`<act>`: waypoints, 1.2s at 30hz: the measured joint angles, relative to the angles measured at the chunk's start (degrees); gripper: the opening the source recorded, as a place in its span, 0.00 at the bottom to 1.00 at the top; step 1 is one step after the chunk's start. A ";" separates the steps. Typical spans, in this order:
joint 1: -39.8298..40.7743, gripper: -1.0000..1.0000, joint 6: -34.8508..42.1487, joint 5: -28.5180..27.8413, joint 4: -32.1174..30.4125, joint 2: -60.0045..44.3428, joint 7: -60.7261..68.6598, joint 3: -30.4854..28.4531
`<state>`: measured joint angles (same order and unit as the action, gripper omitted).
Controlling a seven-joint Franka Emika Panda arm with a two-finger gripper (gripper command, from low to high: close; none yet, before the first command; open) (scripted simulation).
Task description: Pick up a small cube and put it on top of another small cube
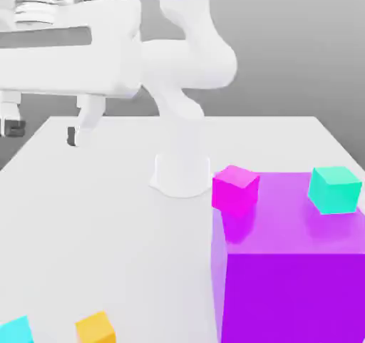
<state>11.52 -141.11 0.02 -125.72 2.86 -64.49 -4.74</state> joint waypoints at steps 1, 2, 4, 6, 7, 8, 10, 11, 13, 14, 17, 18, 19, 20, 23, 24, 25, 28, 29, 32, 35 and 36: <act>0.74 0.50 -0.45 0.26 0.29 -2.08 -0.72 -0.26; 1.45 0.50 -0.89 0.56 0.59 -4.17 -1.40 -0.49; 2.32 0.50 -1.79 1.21 1.18 -8.34 -2.77 -0.92; 3.02 0.50 -2.68 2.02 1.76 -12.53 -4.02 -1.46; 3.39 0.50 -3.12 2.49 2.06 -14.62 -4.59 -1.77; 3.81 0.50 -3.56 3.01 2.36 -16.72 -5.15 -2.06; 4.74 0.50 -4.43 4.13 2.96 -20.93 -6.18 -2.60; 5.23 0.50 -4.85 4.74 3.26 -23.04 -6.66 -2.84; 6.21 0.50 -5.88 6.00 3.89 -27.25 -7.47 -3.15; 6.59 0.50 -6.98 6.55 4.29 -29.34 -7.47 -3.02; 7.65 0.50 -11.39 7.84 5.61 -35.58 -6.90 -1.98; 7.84 0.00 -12.27 8.06 5.87 -36.76 -6.77 -1.75; 7.84 0.00 -12.27 8.06 5.87 -36.76 -6.77 -1.75; 7.84 0.00 -12.29 8.07 5.87 -36.76 -6.76 -1.74; 7.85 0.00 -12.36 8.13 5.87 -36.76 -6.71 -1.72; 7.94 0.00 -12.79 8.24 6.00 -37.35 -6.65 -1.63; 7.82 0.00 -12.20 8.11 5.84 -36.62 -6.75 -1.78; 7.17 0.00 -8.28 7.05 4.71 -31.58 -7.50 -2.67; 6.87 0.00 -6.96 6.59 4.30 -29.82 -7.56 -2.85; 4.65 0.00 -2.55 4.01 2.40 -23.34 -4.54 -1.32; 2.42 0.00 1.72 2.00 0.46 -16.99 -0.22 1.04; 1.69 0.00 3.15 1.55 -0.19 -14.90 1.39 1.88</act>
<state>13.21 -137.96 1.57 -125.91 -12.04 -63.10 -2.87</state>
